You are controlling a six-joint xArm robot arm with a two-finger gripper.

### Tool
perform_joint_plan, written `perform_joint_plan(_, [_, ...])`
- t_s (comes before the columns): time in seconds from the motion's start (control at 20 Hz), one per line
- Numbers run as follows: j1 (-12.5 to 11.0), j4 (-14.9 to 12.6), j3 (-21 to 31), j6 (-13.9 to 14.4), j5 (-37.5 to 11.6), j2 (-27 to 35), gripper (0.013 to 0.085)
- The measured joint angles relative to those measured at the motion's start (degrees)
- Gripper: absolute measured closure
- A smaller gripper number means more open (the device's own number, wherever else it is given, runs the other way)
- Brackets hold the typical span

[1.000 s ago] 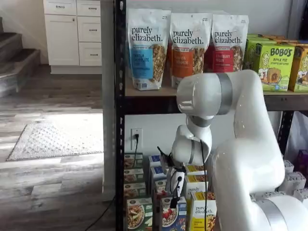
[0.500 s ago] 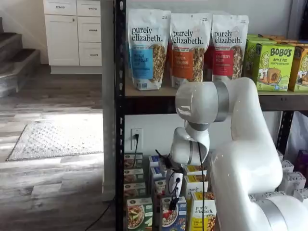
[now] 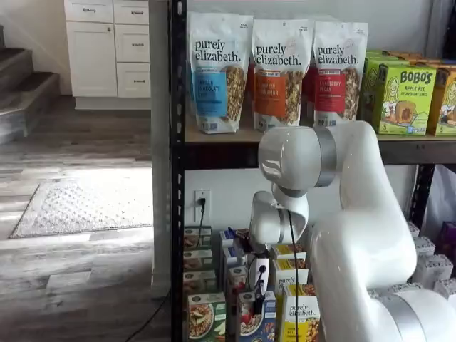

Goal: Pick up the blue and white box that is on the bottom shelf, the second box from the left

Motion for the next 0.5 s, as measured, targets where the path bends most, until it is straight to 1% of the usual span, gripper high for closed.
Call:
perform_joint_plan(0.25, [0.01,-2.2,-1.34,1.91,1.71,0.91,0.013])
perform_joint_plan(0.5, [0.05,-3.41,-1.9,2.98,2.27,1.53,0.013])
